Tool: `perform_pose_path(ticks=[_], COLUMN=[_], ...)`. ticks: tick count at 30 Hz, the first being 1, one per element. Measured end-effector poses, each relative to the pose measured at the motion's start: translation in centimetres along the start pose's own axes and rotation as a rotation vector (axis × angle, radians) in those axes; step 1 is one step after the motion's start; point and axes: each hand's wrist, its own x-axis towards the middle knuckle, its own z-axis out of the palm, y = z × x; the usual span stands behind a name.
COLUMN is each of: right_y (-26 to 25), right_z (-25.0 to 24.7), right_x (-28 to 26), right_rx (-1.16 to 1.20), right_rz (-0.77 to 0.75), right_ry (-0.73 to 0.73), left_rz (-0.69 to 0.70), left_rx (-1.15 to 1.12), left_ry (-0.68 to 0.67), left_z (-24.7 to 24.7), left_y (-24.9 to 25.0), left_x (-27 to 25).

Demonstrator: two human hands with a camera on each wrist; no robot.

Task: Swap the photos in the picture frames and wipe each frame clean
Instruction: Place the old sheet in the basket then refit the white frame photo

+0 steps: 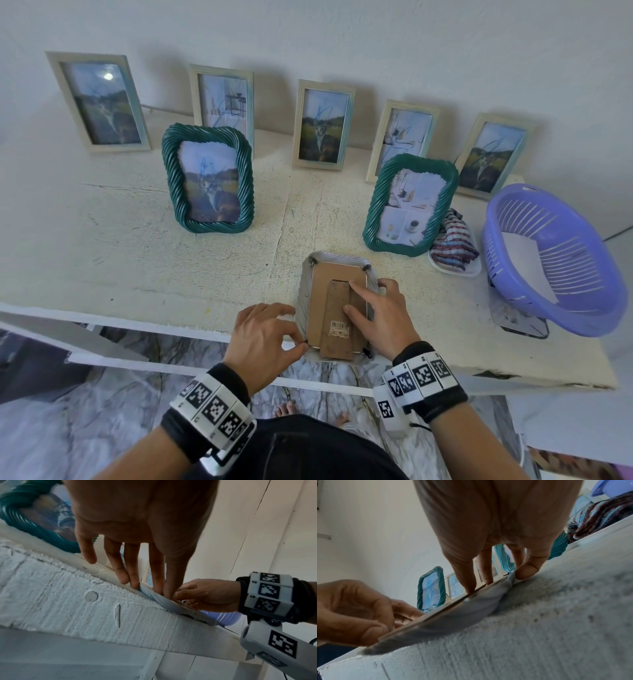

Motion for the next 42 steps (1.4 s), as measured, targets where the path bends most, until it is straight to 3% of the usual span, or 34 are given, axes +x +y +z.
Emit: perform_pose_path(ticks=[15,21,25,27,29,32,35,38,42], right_y=[-0.5,-1.6,-2.5,-3.0,-3.6,-3.9,-2.6,-0.5,1.8], right_z=[-0.4,-0.8,-1.3,-2.0,-3.1,-5.0,-6.8,-8.0,-8.0], right_x=[-0.3,-1.1,-1.9,-2.2,-2.7,-3.3,-4.1,-5.0,-5.5], right_rx=[0.008,0.011,0.086,0.17,0.4,0.719,0.779,0.788,0.828], right_rz=[0.012,0.025,-0.029,-0.068,-0.062,0.02,0.058,0.128,0.191], right_ry=[-0.01,0.0,0.039,0.036,0.022,0.003,0.084,0.126,0.188], left_rz=[-0.03,-0.169,-0.277,-0.287,-0.256,-0.166,-0.106,-0.096,-0.022], left_rx=[-0.046,-0.482,-0.678,-0.757,-0.883,-1.142,-1.323,-1.208,-0.742], left_ry=[-0.024,-0.037,0.059,0.109,0.119,0.033,-0.152,-0.156,-0.089], left_z=[-0.4,-2.0,-3.4,-4.3,-5.3,-6.3,-5.5,-3.2,0.3], left_y=[0.5,0.6,1.4,2.5,4.3,7.3,8.9,9.0,7.0], left_x=[-0.3,0.9,1.8,2.3,2.7,3.2,4.1,5.5,6.4])
